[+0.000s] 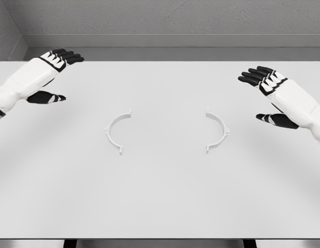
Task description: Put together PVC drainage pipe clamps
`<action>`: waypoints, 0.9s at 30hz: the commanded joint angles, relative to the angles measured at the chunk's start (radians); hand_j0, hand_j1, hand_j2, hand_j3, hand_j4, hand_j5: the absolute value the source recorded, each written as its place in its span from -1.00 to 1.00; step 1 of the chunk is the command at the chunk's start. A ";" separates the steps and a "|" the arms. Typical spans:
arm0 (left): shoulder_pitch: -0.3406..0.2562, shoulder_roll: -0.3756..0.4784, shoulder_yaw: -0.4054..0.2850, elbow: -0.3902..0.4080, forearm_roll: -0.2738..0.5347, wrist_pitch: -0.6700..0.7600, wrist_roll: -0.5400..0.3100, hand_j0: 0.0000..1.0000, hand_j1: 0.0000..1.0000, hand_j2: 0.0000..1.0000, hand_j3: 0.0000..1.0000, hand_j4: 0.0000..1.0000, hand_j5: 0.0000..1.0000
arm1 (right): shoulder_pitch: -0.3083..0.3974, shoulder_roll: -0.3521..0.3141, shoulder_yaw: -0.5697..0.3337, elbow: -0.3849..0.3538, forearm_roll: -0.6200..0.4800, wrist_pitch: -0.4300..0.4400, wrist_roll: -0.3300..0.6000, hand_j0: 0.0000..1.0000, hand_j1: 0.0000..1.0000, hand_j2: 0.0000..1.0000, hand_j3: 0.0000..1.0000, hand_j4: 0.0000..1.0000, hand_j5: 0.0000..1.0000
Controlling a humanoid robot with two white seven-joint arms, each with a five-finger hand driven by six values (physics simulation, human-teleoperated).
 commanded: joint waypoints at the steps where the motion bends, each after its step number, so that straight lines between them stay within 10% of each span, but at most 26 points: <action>1: 0.000 -0.006 -0.032 -0.005 0.000 0.000 0.001 1.00 1.00 1.00 1.00 1.00 1.00 | 0.000 -0.002 0.002 0.017 -0.006 0.000 -0.002 1.00 1.00 1.00 1.00 1.00 1.00; 18: 0.009 -0.053 -0.138 -0.027 0.003 0.000 0.001 1.00 1.00 1.00 1.00 1.00 1.00 | -0.196 0.153 0.171 0.294 0.195 0.045 0.000 1.00 1.00 1.00 1.00 1.00 1.00; 27: 0.034 -0.036 -0.190 -0.037 0.003 0.000 0.001 1.00 1.00 1.00 1.00 1.00 1.00 | -0.201 0.151 0.190 0.307 0.211 0.043 0.121 1.00 1.00 1.00 1.00 1.00 1.00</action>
